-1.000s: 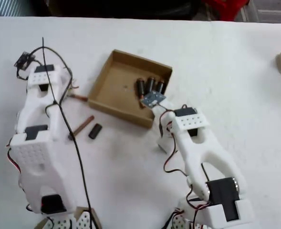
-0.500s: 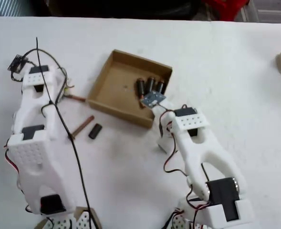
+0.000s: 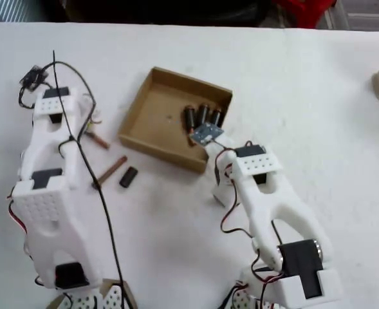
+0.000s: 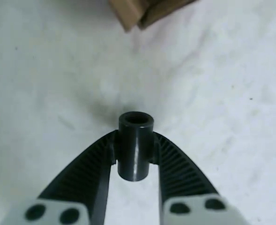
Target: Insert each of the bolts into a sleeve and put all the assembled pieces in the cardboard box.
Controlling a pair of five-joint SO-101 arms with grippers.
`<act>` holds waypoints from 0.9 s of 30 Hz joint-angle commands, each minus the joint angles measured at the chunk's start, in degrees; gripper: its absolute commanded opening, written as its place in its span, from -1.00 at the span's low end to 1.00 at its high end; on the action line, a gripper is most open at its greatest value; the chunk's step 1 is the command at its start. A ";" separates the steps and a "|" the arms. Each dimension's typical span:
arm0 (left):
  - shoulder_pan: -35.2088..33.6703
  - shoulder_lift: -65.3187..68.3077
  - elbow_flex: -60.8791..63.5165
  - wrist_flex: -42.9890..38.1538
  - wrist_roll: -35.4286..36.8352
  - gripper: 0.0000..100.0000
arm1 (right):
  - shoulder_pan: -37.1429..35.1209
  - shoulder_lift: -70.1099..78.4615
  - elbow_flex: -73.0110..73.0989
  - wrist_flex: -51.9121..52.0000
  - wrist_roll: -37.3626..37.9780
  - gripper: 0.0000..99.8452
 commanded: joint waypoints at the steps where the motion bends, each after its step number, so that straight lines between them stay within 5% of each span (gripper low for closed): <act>1: 1.01 -5.49 -2.20 2.81 -16.53 -0.96 | -0.48 -2.42 -0.26 -0.48 0.70 -0.97; 9: 1.19 -5.58 -2.64 5.19 -39.74 -0.96 | -0.48 -2.42 -0.26 -0.48 0.62 -0.97; 19: 2.95 -5.58 -2.55 5.27 -40.26 -0.78 | -0.48 -2.42 -0.26 -0.48 0.62 -0.97; 27: 2.68 -5.49 -2.29 5.36 -33.05 -0.70 | -0.48 -2.42 -0.18 -0.48 0.62 -0.97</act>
